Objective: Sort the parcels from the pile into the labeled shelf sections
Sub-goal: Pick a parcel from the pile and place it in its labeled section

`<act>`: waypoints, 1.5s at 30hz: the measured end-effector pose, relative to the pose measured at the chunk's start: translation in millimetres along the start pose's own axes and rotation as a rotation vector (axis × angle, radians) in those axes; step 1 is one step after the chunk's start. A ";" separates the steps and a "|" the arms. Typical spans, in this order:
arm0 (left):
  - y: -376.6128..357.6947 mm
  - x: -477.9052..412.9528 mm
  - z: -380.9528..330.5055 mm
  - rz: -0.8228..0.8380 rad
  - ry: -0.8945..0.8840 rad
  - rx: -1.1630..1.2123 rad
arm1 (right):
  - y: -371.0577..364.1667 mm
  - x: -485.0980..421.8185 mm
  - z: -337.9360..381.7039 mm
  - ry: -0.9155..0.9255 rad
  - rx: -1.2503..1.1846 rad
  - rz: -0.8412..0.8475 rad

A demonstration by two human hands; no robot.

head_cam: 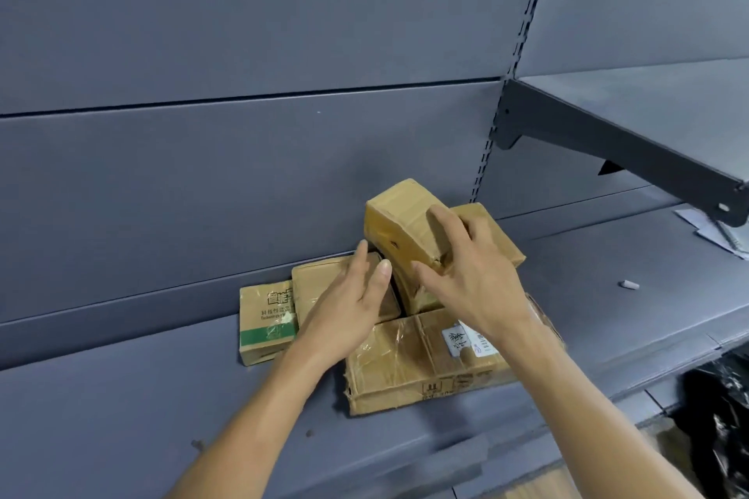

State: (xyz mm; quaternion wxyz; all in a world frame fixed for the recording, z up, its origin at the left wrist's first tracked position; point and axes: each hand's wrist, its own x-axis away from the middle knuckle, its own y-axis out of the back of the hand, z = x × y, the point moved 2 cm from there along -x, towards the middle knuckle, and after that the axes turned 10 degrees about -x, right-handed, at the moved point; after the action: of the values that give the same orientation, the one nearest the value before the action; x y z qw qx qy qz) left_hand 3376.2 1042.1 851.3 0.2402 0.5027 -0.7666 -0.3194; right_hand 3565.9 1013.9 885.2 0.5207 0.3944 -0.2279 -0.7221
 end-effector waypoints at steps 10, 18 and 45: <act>-5.4 48.4 12.5 -0.195 0.108 0.522 | -35.4 80.8 20.6 0.070 -0.380 0.240; -13.6 92.4 41.0 -0.244 0.257 0.414 | -57.1 89.3 49.0 0.089 -0.312 0.359; 23.4 128.4 108.1 -0.332 0.212 0.739 | -120.7 94.9 96.6 -0.395 -0.902 0.479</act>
State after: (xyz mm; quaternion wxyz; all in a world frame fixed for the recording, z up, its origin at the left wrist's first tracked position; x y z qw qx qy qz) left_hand 3238.6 957.1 800.8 0.0663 0.7018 -0.7092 -0.0036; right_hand 3405.0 960.3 820.9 0.7354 -0.0739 -0.0725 -0.6697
